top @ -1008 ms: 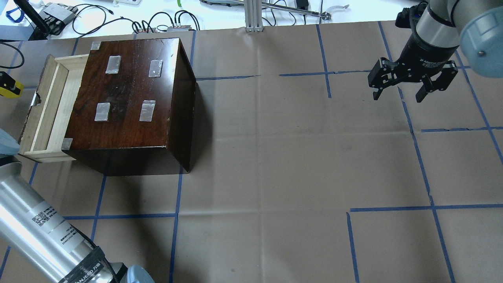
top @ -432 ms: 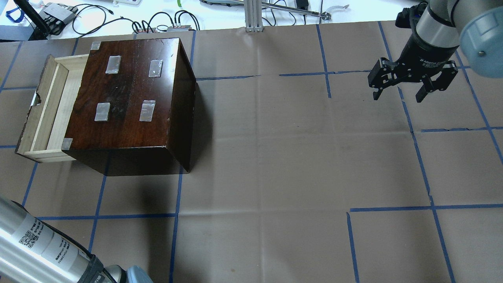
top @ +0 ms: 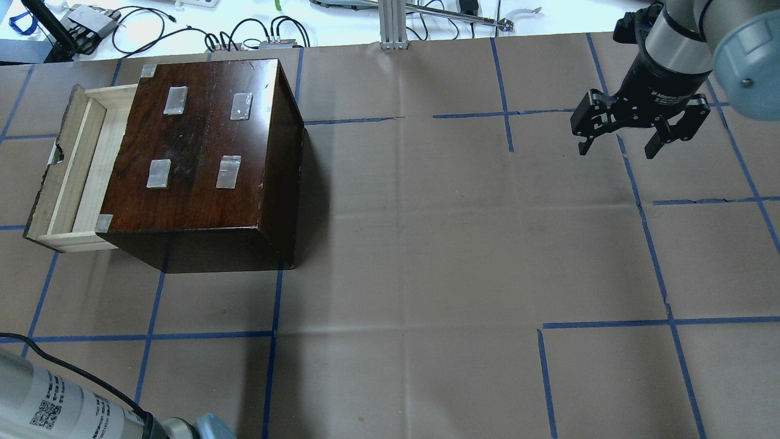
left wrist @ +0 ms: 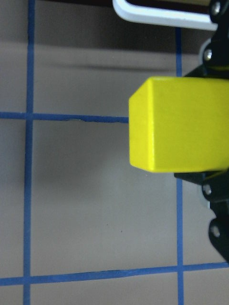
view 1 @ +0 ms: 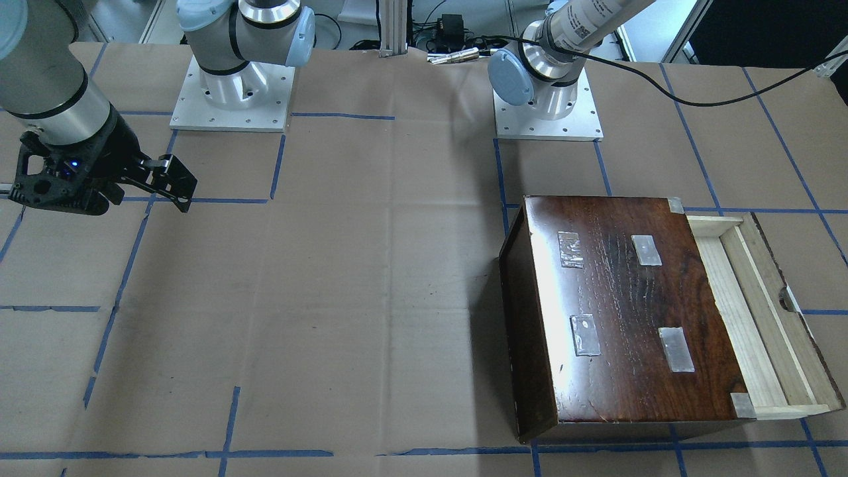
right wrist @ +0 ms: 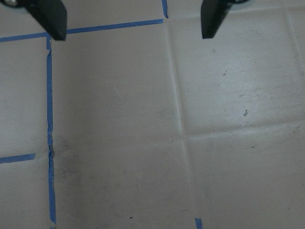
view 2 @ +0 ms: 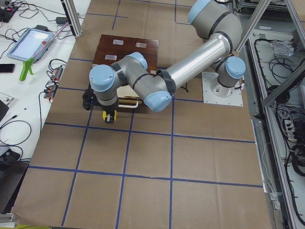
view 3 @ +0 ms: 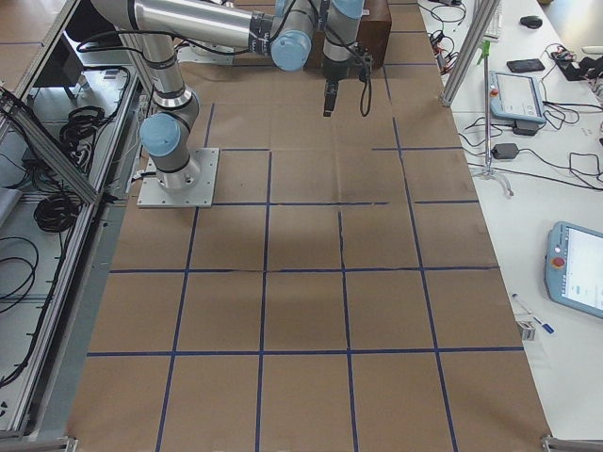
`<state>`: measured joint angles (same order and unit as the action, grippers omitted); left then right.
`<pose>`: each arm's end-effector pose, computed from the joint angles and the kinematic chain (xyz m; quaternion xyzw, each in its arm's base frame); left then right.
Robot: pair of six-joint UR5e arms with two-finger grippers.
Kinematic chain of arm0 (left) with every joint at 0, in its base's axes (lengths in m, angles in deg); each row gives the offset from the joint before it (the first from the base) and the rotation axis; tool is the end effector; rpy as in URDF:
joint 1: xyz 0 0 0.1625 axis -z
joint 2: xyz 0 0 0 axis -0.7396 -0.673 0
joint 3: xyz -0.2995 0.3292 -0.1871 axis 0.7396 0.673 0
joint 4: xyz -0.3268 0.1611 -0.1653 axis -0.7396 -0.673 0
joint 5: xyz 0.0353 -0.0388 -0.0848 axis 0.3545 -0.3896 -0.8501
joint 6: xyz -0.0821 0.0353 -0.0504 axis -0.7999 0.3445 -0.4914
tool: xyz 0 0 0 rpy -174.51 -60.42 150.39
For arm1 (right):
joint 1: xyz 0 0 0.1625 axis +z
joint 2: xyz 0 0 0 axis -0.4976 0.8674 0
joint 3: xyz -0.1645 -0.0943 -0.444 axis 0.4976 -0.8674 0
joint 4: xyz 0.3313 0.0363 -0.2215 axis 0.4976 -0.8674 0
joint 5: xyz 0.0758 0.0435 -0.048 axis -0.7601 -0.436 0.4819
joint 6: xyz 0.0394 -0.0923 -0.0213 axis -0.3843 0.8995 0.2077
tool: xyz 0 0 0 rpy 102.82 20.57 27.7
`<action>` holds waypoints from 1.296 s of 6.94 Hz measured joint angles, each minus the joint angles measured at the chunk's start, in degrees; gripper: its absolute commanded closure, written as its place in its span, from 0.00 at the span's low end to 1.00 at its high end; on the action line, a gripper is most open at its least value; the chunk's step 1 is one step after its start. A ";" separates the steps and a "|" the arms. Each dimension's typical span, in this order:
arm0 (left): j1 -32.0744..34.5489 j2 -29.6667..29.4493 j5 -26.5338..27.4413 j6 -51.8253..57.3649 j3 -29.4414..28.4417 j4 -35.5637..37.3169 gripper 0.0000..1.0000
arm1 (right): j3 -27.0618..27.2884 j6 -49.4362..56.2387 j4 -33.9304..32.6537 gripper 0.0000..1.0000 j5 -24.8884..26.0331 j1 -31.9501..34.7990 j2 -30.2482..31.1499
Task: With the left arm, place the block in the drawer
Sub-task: 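Lift the yellow cube and carry it over the open drawer, then lower the cube into the drawer and open the left gripper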
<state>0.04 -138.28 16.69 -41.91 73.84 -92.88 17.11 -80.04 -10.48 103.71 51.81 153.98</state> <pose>0.3505 -0.5957 0.4502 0.0327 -0.9983 0.0035 0.0474 0.0606 -0.5054 0.4884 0.0597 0.9977 0.0334 0.0029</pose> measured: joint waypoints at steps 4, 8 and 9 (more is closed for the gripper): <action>7.86 12.69 -0.10 -11.11 15.22 1.38 0.69 | 0.02 -0.02 0.00 0.00 0.00 0.00 0.02; 10.92 13.66 -0.15 -14.28 21.88 5.24 0.69 | -0.02 -0.02 0.00 0.00 0.00 0.00 0.00; 10.91 13.06 -0.11 -14.05 23.23 7.94 0.69 | 0.00 -0.01 0.00 0.00 0.00 0.00 0.00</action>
<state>10.95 -125.22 16.58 -55.96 97.07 -84.95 17.10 -80.05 -10.48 103.71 51.81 153.98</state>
